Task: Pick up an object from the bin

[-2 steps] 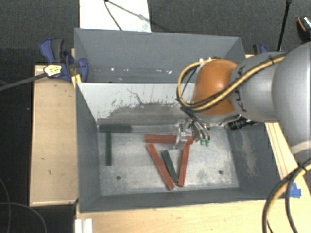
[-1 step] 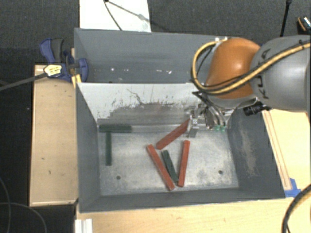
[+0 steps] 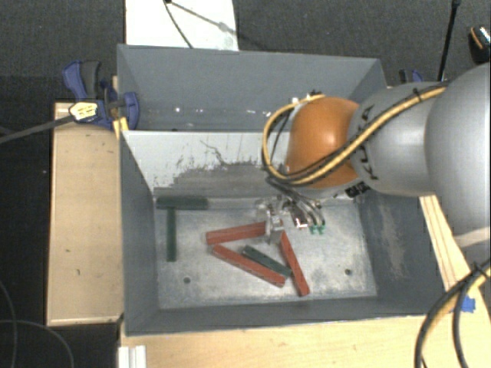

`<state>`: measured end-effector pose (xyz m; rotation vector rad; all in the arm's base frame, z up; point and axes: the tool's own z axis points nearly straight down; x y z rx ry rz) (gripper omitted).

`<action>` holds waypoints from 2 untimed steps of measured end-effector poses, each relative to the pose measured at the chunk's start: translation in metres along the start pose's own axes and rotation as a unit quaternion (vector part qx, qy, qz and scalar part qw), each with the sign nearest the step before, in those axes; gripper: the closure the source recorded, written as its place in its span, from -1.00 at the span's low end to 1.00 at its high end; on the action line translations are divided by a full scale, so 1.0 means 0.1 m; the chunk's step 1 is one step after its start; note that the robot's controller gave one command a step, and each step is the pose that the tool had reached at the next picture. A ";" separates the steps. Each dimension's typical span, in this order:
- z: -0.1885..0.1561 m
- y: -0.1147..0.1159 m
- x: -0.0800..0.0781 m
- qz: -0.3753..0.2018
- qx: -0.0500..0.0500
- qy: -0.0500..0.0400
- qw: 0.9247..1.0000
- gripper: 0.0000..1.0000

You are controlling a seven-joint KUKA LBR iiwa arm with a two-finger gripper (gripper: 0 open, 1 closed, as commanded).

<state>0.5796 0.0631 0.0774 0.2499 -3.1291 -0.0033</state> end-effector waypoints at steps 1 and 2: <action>-0.02 -0.02 -0.01 0.002 0.001 -0.001 1.000 1.00; 0.08 -0.29 0.39 -0.017 0.001 0.000 1.000 1.00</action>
Offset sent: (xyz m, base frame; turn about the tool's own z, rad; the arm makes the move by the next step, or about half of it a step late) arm 0.0000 0.0000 0.0000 0.0000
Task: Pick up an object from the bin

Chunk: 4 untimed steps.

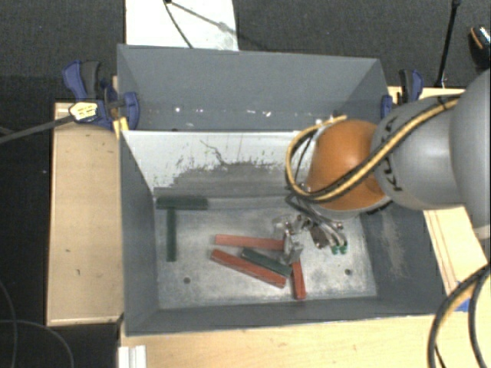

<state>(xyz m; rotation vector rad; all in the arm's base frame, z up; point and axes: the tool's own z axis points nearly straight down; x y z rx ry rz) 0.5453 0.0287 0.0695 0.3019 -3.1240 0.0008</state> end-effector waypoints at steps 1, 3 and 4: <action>0.00 -0.02 0.51 0.050 -0.001 0.000 0.999 1.00; -0.03 -0.10 -0.17 -0.045 -0.001 0.003 0.999 1.00; -0.16 0.12 -0.46 -0.062 0.000 -0.006 0.998 1.00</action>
Offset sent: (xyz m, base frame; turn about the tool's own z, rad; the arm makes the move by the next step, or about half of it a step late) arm -0.0488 -0.0113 0.0005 0.0989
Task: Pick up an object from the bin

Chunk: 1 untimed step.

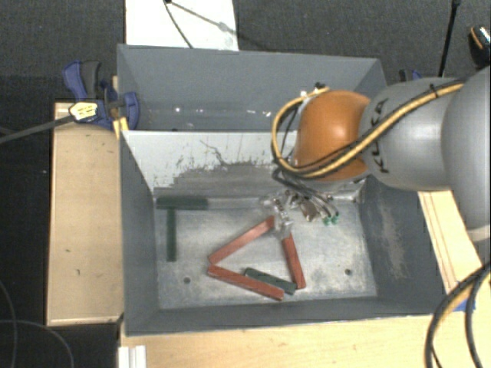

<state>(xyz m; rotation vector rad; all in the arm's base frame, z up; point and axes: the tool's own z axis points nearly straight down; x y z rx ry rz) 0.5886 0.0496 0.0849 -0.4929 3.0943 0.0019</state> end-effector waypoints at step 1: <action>0.15 0.63 -0.19 -0.214 -0.002 0.000 0.977 1.00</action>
Offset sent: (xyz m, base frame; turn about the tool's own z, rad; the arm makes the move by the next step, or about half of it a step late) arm -0.0015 0.0631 -0.0149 -0.4301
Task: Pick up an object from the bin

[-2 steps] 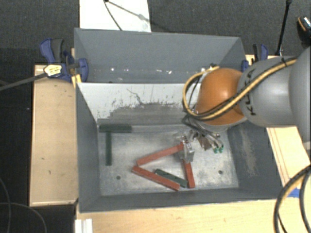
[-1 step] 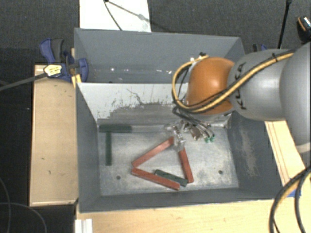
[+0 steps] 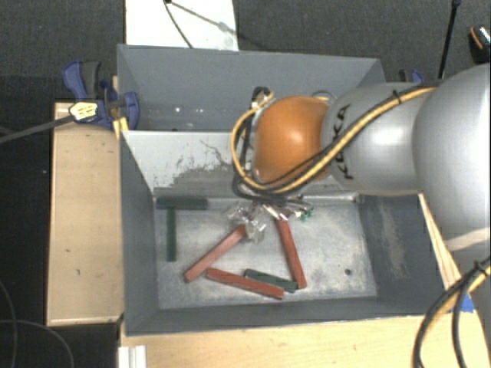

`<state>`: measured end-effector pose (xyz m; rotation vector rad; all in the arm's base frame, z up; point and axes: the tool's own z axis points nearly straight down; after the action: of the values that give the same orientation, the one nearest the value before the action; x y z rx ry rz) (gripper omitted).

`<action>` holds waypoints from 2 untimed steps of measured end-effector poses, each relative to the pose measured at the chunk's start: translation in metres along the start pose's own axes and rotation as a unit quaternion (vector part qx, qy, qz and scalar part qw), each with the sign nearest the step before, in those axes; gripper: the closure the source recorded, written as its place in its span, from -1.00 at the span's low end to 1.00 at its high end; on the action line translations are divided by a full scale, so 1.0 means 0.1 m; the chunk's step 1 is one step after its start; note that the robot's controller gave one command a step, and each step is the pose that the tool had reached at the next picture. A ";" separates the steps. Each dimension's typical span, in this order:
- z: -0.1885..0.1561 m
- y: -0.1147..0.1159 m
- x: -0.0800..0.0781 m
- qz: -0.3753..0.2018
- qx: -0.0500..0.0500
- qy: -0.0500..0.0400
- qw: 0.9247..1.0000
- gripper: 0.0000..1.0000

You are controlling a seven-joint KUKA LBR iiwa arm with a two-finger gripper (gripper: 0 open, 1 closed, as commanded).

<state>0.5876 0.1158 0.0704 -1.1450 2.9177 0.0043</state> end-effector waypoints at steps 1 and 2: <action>0.00 0.72 -0.31 -0.181 -0.001 0.002 0.983 1.00; -1.15 0.70 -0.26 -0.185 0.002 -0.001 0.983 1.00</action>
Offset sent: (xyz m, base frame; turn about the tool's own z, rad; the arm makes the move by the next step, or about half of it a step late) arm -0.0260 0.0706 -0.0004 -0.3634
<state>0.5588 0.1842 0.1852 -1.6639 2.6510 -0.0031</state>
